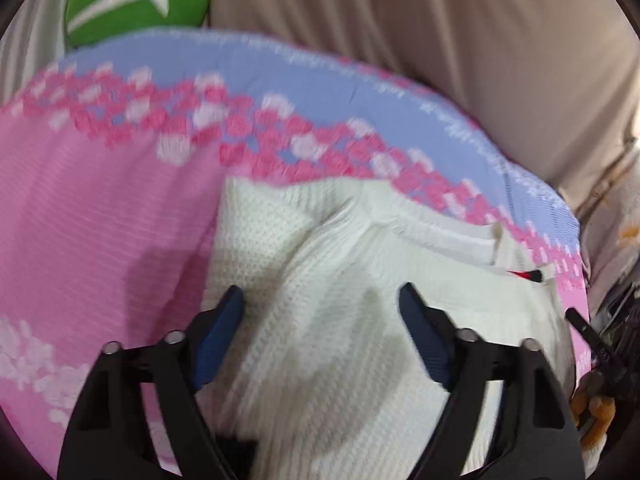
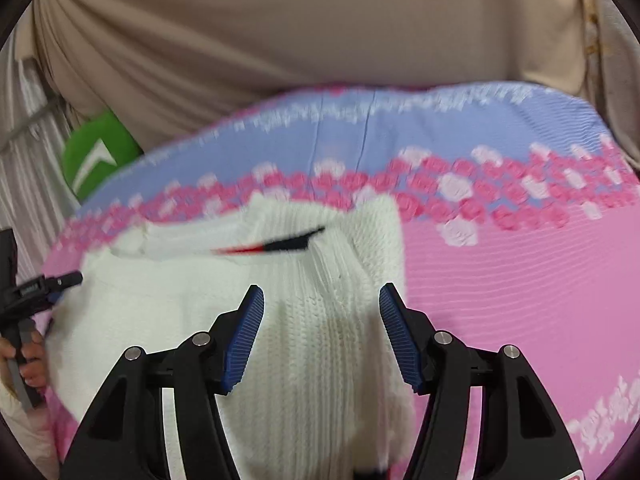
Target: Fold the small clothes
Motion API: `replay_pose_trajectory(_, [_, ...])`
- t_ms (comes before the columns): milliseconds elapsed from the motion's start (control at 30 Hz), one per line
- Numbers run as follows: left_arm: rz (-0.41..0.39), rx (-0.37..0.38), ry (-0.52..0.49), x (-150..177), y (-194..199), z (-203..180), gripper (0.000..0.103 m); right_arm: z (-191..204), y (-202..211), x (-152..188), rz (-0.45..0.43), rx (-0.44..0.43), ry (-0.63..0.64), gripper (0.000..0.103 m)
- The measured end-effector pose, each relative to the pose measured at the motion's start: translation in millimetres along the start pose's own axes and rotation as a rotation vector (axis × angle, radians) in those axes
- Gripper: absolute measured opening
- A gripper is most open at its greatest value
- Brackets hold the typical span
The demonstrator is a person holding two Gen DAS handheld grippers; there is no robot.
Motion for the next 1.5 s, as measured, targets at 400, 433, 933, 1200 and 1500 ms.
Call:
replay_pose_trajectory(400, [-0.262,-0.01,-0.097,-40.9,65.7,-14.3,0.007,0.9,75.6,-49.9,-0.304,-0.148,-0.043,0.007])
replay_pose_trajectory(433, [-0.23,-0.02,-0.087,-45.5,50.6,-12.0,0.007,-7.9,55.5,-51.0,-0.252,-0.124,-0.06,0.007])
replay_pose_trajectory(933, [-0.28,-0.033,-0.207,5.1,99.3,-50.6,0.021,96.5,60.9,23.9,-0.124,-0.182,0.142,0.017])
replay_pose_trajectory(1200, [0.015,-0.004,-0.313,100.4,26.1,-86.3,0.021,173.8,12.4,121.5,0.093,-0.268,0.312,0.006])
replay_pose_trajectory(1500, [-0.009,-0.063,-0.143,118.8,64.6,17.0,0.007,-27.8,64.6,127.3,0.039,-0.016,-0.08,0.0])
Point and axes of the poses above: each gripper's, at about its wrist camera, not at the fingertips, and y roughly against the way its jaws point, z to its left, x to its underside, the point moved 1 cm from there along -y, roughly the way its jaws point, and after that the axes turned 2 degrees about z, right-handed, at the moved point
